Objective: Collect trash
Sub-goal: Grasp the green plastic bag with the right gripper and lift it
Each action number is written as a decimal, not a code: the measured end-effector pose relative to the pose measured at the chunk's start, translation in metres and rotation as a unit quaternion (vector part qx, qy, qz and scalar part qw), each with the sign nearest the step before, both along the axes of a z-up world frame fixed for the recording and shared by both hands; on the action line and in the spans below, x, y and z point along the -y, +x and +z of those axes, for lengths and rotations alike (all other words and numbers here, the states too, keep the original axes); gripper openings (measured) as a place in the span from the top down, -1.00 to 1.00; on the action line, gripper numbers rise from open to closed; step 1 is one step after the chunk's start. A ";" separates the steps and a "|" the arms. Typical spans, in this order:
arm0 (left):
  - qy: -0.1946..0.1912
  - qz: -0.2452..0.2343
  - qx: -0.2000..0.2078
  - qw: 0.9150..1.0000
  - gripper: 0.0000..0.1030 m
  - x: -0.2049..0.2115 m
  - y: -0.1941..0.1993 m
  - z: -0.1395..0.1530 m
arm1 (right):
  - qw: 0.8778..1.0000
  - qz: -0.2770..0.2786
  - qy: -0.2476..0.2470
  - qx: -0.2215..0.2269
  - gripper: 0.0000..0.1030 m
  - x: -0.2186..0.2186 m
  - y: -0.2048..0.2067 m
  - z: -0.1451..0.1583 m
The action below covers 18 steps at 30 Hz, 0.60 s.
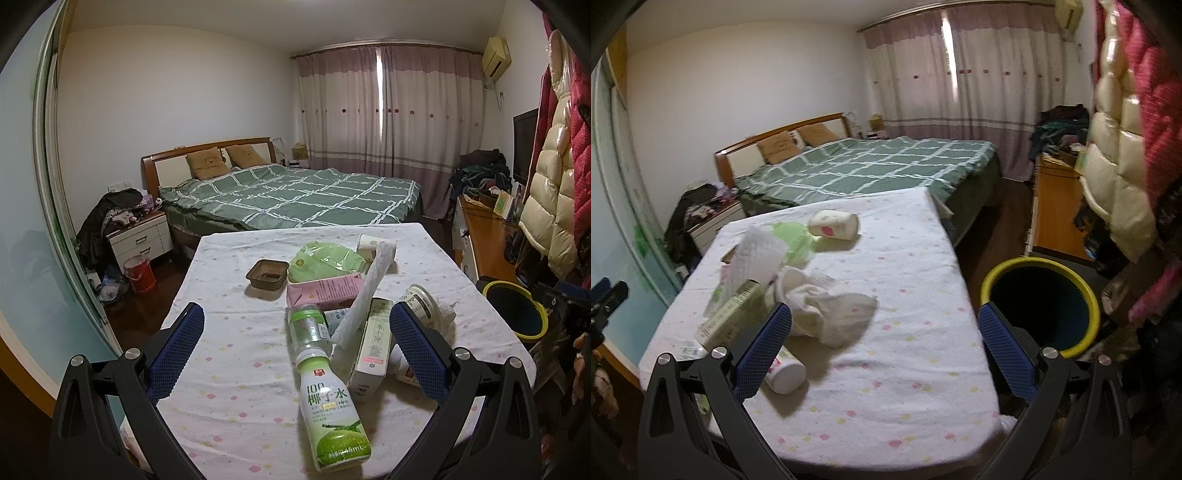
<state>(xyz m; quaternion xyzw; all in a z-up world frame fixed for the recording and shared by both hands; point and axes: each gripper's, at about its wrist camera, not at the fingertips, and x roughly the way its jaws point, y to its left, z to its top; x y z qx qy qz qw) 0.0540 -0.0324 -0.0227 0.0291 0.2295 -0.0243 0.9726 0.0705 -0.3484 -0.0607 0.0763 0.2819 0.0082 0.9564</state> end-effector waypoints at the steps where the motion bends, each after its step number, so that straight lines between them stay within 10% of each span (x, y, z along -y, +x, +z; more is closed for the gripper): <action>1: -0.001 0.001 -0.002 1.000 -0.93 -0.001 0.003 0.000 | 1.000 0.014 0.003 0.004 -0.88 -0.001 0.006 0.005; 10: 0.000 0.015 -0.004 1.000 -0.93 -0.010 0.029 -0.007 | 0.991 0.133 0.024 -0.002 -0.83 -0.032 0.109 0.052; 12: -0.005 0.015 -0.010 1.000 -0.93 -0.014 0.039 -0.011 | 0.988 0.156 0.004 -0.014 -0.48 -0.052 0.143 0.057; 18: -0.007 0.011 -0.023 1.000 -0.93 -0.020 0.063 -0.019 | 0.958 0.259 -0.011 -0.120 -0.36 -0.123 0.254 0.036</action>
